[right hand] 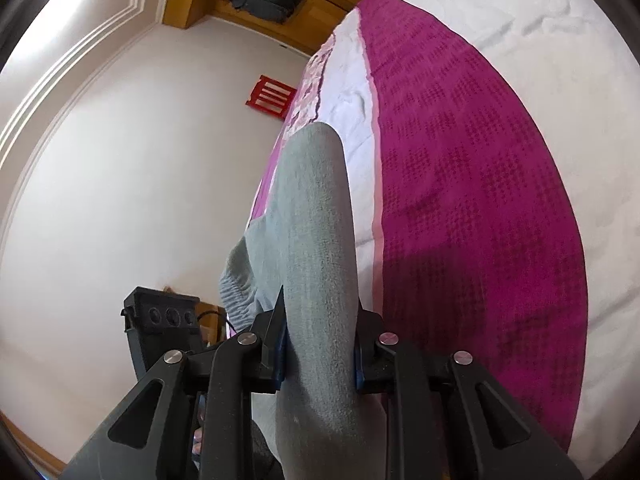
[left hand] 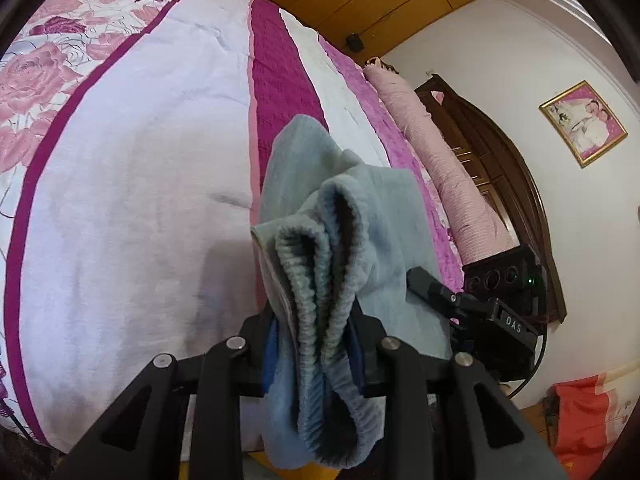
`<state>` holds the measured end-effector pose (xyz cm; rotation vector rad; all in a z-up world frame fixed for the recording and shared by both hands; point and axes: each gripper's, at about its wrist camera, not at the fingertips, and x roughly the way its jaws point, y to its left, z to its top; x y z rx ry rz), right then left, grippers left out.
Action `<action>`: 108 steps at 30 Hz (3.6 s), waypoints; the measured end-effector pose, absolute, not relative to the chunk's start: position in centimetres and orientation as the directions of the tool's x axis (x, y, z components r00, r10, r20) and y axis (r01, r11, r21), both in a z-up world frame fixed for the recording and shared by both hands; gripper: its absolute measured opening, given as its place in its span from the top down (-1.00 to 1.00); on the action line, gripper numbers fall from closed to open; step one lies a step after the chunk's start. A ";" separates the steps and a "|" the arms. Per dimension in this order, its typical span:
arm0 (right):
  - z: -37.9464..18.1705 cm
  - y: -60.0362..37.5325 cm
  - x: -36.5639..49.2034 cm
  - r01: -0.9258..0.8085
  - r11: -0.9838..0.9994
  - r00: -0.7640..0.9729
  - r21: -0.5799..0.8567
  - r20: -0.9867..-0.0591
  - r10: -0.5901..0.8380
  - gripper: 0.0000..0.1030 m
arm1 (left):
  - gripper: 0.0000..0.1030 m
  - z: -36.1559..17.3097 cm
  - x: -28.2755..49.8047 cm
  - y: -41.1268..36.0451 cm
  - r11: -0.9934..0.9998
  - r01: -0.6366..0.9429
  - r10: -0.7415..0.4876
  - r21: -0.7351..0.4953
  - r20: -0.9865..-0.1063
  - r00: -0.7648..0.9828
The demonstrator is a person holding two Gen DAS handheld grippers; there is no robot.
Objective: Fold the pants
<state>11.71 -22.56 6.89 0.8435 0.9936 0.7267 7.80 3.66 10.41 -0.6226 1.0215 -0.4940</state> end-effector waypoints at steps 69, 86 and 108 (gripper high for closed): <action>-0.8 -24.9 33.4 -0.216 0.603 0.485 0.768 -0.452 0.749 0.58 | 0.32 2.2 35.7 1.3 0.885 0.195 -0.457 -0.423 -0.704 0.544; 7.3 -22.8 18.6 0.008 0.995 0.669 0.099 -0.741 0.068 -0.05 | -0.07 5.0 15.6 8.3 0.914 -0.028 -0.301 -0.406 -0.721 0.624; 6.3 -18.4 23.8 -0.370 0.923 0.537 0.108 -0.785 0.307 0.54 | -0.23 5.4 39.4 -1.3 0.993 0.117 -0.057 0.009 -0.833 0.550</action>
